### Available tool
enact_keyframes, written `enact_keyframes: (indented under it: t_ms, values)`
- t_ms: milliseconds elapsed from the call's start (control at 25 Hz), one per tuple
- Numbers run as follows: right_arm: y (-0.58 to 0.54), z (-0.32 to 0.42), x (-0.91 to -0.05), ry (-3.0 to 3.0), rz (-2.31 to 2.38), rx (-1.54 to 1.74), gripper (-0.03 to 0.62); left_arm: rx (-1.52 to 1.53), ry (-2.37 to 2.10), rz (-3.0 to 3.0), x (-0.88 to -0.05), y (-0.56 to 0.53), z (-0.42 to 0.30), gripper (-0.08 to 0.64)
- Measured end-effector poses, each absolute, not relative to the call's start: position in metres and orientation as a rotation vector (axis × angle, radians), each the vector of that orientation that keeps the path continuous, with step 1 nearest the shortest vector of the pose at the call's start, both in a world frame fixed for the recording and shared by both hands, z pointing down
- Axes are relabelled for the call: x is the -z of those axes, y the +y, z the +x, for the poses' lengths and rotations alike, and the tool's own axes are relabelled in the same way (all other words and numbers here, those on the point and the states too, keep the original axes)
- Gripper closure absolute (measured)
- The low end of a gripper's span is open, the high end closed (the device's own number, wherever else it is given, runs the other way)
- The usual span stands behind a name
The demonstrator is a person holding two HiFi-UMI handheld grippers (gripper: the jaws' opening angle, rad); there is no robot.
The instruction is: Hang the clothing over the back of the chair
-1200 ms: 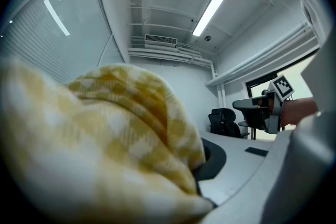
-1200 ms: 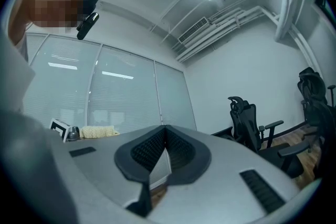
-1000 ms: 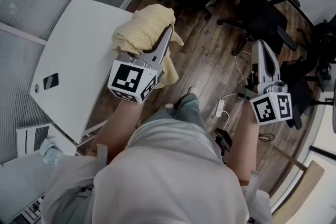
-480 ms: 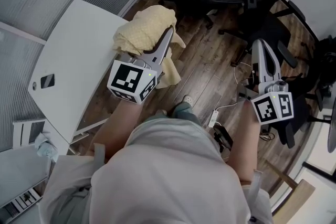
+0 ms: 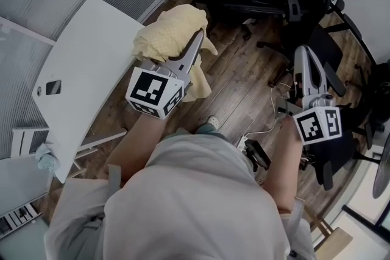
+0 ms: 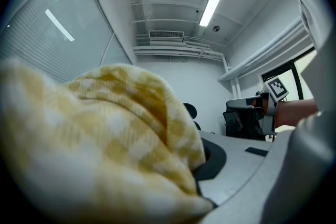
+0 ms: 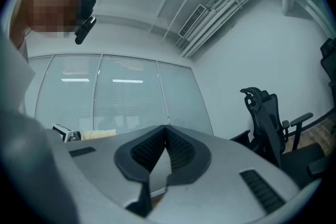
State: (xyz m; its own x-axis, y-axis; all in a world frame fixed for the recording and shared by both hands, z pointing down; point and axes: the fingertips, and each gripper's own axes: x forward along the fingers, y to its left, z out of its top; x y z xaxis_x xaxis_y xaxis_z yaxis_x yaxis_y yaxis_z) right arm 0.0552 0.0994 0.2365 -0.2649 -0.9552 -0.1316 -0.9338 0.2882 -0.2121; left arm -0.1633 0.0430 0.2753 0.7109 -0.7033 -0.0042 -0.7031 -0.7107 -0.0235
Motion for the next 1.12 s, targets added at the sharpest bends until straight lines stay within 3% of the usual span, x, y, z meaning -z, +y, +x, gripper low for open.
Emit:
enact_keyframes:
  t_ms: [1120]
  values:
    - [0.033, 0.096, -0.232, 2.429, -1.555, 0.168, 0.571, 0.021, 1.289, -2.851, -0.268, 0.011, -0.115, 0.482]
